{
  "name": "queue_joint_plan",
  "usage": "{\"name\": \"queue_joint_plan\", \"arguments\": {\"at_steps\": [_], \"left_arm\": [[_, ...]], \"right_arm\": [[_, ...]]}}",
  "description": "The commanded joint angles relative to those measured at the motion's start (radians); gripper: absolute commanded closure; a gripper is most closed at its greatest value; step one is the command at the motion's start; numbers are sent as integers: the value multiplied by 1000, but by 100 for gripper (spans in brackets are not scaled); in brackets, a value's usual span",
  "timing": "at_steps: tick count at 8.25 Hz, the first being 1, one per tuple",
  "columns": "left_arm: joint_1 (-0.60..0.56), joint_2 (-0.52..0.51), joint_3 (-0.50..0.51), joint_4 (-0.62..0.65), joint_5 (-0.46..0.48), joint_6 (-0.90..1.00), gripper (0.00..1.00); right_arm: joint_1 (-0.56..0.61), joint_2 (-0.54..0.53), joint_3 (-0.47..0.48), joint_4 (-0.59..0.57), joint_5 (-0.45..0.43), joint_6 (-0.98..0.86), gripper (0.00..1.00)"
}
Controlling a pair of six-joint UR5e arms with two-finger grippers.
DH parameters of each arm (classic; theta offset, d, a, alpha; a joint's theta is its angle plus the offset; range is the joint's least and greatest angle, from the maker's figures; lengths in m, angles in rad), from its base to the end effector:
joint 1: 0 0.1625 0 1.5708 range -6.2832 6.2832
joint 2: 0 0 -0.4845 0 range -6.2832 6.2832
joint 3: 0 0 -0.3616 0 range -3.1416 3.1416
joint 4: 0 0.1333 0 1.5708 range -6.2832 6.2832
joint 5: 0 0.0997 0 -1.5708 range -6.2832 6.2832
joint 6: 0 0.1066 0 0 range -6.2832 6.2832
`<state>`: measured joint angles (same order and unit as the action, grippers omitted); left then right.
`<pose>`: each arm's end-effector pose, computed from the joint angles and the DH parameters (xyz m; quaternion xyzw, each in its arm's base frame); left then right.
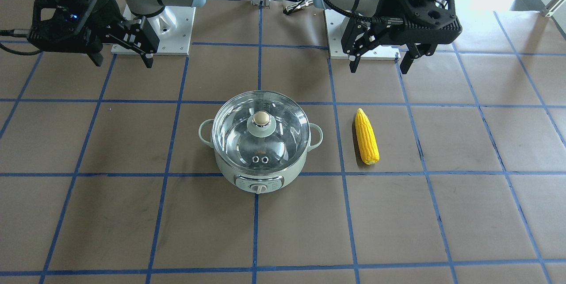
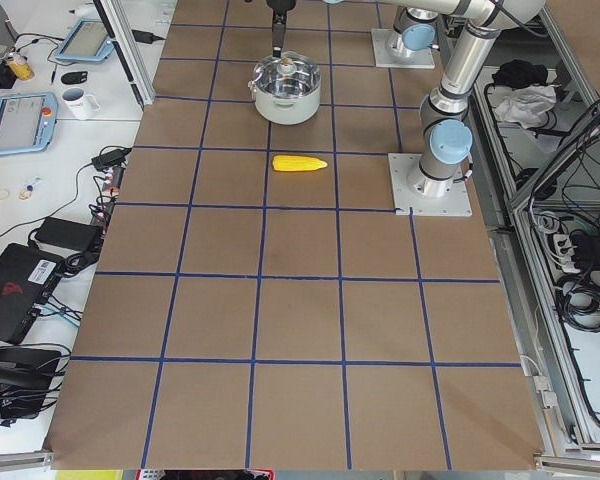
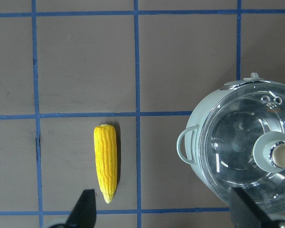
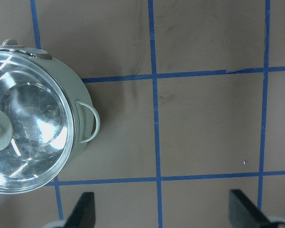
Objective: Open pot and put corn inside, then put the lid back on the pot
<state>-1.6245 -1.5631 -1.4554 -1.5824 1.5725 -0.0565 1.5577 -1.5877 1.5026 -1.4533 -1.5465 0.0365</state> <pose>-0.1579 -0.4583 0.5965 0.0014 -0.9984 0.0557 0.0022 0.1300 -0.4500 0.5679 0.0250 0.9995 0.0163 0.0120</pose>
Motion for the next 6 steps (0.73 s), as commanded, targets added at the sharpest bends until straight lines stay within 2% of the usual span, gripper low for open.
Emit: {"name": "queue_joint_plan", "arguments": {"at_steps": [1, 3, 4, 5, 6], "left_arm": [[0, -6, 0, 1, 0, 0, 0], [6, -5, -14, 1, 3, 57, 0], [14, -9, -19, 2, 4, 94, 0], [56, -29, -28, 1, 14, 151, 0], [121, -38, -64, -1, 1, 208, 0]], "right_arm": [[1, -3, 1, -1, -1, -4, 0], [2, -6, 19, 1, 20, 6, 0], [30, 5, 66, -1, 14, 11, 0], [91, 38, 102, -72, 8, 46, 0], [173, 101, 102, -237, 13, 157, 0]]}}
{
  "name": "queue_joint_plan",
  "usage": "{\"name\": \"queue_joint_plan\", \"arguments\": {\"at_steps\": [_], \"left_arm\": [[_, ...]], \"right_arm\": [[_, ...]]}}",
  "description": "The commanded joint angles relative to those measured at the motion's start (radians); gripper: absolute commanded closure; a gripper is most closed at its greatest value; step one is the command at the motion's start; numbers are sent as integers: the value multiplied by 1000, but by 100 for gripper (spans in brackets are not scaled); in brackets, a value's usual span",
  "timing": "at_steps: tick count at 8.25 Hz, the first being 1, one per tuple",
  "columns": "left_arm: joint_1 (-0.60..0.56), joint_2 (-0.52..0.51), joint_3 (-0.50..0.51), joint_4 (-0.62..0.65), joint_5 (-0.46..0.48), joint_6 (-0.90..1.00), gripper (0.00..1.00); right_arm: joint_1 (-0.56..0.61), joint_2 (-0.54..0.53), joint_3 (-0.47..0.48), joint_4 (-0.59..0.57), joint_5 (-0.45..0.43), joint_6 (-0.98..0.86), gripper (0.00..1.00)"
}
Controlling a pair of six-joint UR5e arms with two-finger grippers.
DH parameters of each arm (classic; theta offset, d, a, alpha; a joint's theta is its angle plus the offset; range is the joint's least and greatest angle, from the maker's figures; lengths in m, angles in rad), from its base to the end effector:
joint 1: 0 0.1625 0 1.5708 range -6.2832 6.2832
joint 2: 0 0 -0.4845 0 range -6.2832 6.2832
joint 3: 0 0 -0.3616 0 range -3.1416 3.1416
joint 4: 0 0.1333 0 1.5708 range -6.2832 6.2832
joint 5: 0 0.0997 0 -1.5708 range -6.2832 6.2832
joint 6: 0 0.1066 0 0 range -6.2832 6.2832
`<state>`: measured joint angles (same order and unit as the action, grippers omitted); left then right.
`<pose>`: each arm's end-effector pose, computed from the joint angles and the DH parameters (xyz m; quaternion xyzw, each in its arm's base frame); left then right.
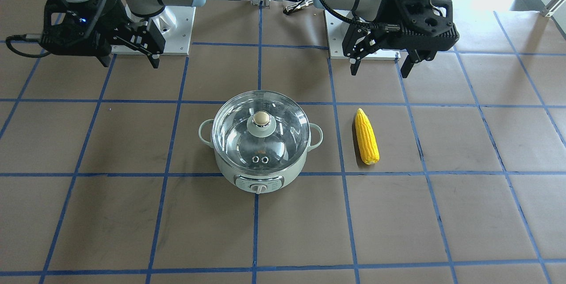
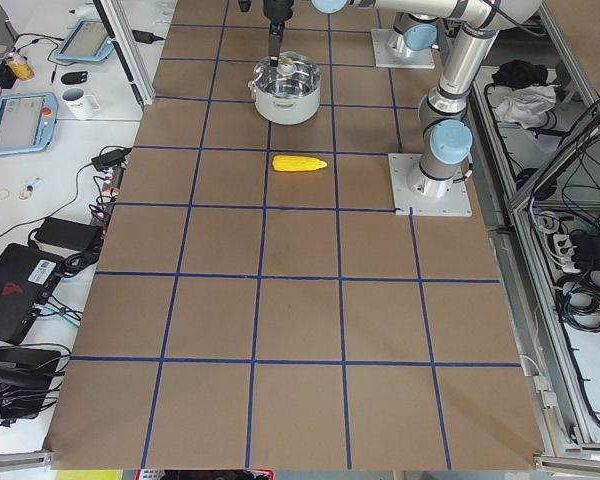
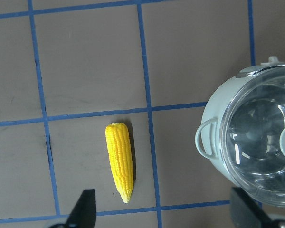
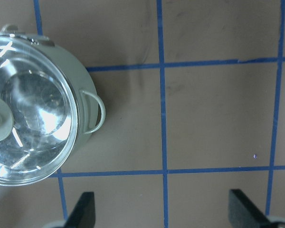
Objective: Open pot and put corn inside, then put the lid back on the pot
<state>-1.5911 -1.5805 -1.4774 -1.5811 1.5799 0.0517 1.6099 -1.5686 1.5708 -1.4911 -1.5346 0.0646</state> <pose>-0.1419 -0.4695 0.5782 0.0358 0.9987 -0.0366 0.0051 0.1548 -0.4476 0.5319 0.0135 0.9989 0.0418 0.0159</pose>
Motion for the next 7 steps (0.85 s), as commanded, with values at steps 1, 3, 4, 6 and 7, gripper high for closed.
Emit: {"name": "queue_joint_plan", "arguments": {"at_steps": [1, 3, 4, 6, 7], "left_arm": [[126, -24, -99, 4, -1, 106, 0], [149, -29, -235, 91, 8, 111, 0], [149, -32, -295, 143, 6, 111, 0], [149, -67, -374, 170, -1, 112, 0], [149, -76, -383, 170, -1, 112, 0]], "right_arm": [[231, 158, 31, -319, 4, 244, 0], [372, 296, 29, -477, -10, 401, 0], [393, 318, 31, -498, -12, 444, 0], [394, 326, 31, -503, -13, 446, 0], [394, 323, 31, -491, -15, 440, 12]]}}
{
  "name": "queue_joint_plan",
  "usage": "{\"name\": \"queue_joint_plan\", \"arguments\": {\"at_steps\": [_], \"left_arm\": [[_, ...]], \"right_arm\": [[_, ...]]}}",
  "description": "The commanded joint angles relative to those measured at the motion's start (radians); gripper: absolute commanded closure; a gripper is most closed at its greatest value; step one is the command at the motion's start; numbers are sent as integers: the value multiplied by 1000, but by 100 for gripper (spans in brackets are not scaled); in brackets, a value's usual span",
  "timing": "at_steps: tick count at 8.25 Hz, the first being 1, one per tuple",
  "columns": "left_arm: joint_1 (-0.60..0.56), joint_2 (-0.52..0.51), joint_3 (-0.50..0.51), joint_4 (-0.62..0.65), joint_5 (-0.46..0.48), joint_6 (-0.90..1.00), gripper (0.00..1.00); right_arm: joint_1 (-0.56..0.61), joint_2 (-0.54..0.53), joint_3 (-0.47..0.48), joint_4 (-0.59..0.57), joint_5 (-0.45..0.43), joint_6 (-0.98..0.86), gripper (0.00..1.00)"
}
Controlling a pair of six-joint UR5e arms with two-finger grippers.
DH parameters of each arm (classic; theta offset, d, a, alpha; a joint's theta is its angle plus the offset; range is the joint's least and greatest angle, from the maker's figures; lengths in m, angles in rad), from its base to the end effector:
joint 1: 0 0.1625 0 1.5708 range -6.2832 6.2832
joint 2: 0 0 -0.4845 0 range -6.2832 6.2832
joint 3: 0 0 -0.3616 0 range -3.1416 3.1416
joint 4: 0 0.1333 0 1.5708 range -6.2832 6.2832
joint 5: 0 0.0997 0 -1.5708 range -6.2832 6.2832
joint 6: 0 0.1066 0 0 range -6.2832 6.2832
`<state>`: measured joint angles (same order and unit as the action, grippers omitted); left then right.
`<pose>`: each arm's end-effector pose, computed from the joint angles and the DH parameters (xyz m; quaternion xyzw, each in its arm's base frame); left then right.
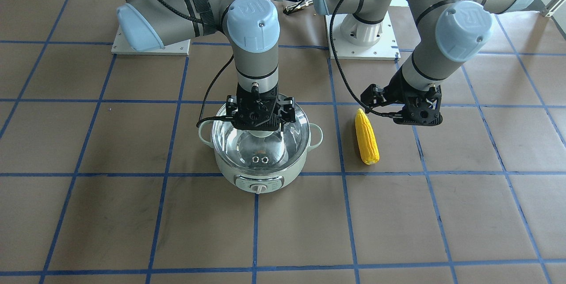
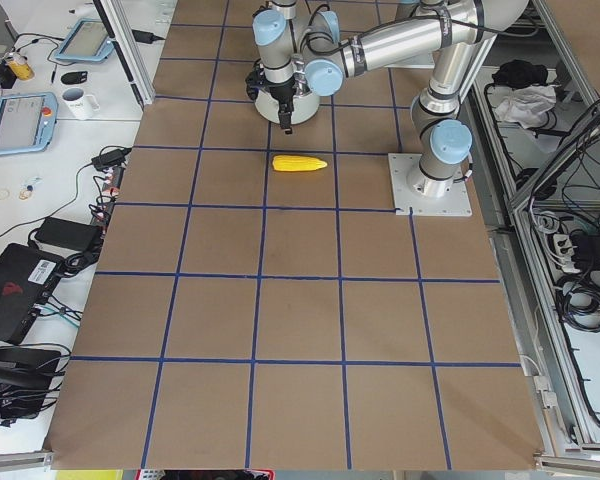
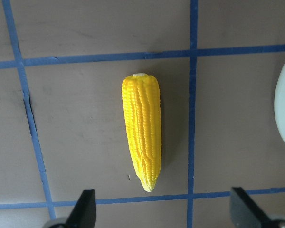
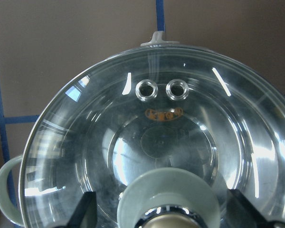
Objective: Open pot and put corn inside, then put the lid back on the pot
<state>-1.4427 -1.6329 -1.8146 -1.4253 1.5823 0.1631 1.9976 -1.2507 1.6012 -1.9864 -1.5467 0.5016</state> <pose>-0.0727 -0.4694 0.4160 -0.0179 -0.9966 -0.0801 0.0059 0.3714 -0.4886 0.3984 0.0370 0.9987 -0.0237 0.0253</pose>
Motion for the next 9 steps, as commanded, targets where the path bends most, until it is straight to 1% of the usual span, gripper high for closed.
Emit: {"name": "queue_joint_plan", "arguments": {"at_steps": [1, 3, 4, 6, 7, 8, 9], "left_arm": [[1, -48, -46, 19, -4, 0, 0], [1, -135, -45, 112, -2, 3, 0], [1, -163, -46, 141, -4, 3, 0], [4, -195, -46, 147, -4, 21, 0], [4, -229, -46, 184, -4, 21, 0], [4, -255, -46, 212, -7, 23, 0], [4, -263, -46, 212, -7, 23, 0]], "right_arm": [[9, -6, -3, 47, -19, 2, 28], [9, -9, -3, 60, -20, 5, 51], [9, -19, -12, 69, -16, 2, 70], [9, -23, -23, 81, -10, 3, 94], [7, -30, -33, 86, -12, 3, 100], [3, -61, -41, 115, -13, 0, 100], [-19, -109, -47, 173, -13, -20, 100]]}}
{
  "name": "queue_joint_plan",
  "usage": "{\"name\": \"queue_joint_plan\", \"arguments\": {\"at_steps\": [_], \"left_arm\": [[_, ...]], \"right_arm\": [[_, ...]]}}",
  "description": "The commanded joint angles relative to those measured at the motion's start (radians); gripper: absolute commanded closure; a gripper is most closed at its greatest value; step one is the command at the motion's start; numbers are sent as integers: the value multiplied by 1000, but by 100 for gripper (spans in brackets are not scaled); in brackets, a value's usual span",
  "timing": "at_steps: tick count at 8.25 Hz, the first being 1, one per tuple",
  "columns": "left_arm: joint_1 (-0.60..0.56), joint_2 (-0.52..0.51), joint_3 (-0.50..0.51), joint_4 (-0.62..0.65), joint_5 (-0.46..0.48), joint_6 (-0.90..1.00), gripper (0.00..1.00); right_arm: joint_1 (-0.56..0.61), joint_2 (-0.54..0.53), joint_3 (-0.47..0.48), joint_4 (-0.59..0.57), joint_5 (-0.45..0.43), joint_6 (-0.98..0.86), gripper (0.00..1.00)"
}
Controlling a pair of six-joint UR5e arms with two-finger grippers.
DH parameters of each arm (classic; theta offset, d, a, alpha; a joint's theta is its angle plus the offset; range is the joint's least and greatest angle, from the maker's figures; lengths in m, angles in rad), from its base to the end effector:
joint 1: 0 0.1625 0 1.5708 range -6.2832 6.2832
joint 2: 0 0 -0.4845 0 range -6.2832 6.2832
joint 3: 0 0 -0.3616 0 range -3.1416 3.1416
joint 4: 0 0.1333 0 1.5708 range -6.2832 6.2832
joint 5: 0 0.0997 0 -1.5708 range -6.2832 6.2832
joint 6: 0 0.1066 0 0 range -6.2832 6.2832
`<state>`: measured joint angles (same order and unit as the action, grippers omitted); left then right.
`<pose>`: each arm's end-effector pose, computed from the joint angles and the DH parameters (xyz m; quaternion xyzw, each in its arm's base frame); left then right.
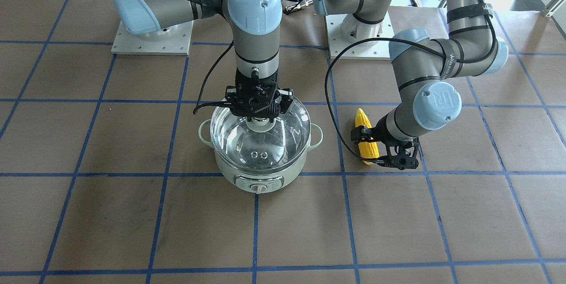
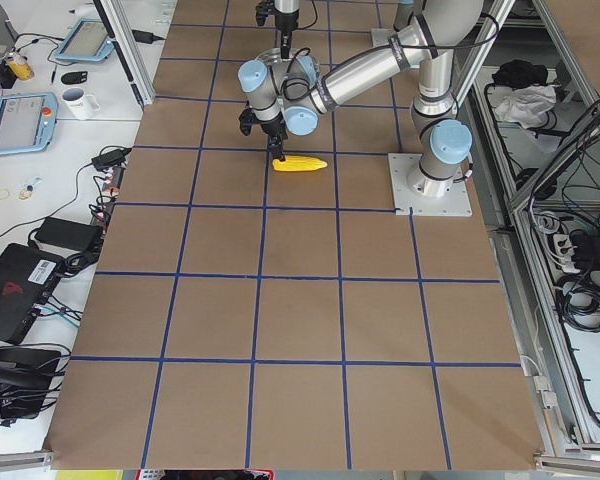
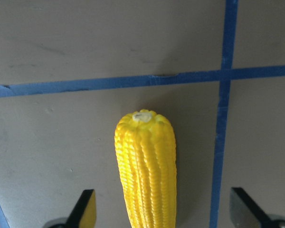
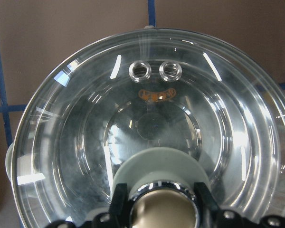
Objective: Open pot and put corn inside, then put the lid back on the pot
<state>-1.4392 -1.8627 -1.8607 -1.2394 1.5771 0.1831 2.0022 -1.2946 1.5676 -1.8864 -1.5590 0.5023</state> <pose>-0.0643 -0.5247 0.2998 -0.0259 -0.9918 -0.1238 0.0165 0.3666 -0.4747 0.4289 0.0353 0.9991 -0.0164 0.0148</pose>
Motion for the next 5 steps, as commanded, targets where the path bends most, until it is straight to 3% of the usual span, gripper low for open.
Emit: {"name": "queue_joint_plan", "arguments": {"at_steps": [1, 4, 5], "left_arm": [[0, -49, -9, 28, -2, 3, 0], [0, -73, -34, 64, -2, 3, 2], [0, -73, -35, 67, -3, 3, 31]], "right_arm": [[-61, -98, -30, 132, -13, -80, 100], [-290, -244, -54, 387, 40, -249, 100], [-327, -271, -52, 409, 33, -314, 100]]}}
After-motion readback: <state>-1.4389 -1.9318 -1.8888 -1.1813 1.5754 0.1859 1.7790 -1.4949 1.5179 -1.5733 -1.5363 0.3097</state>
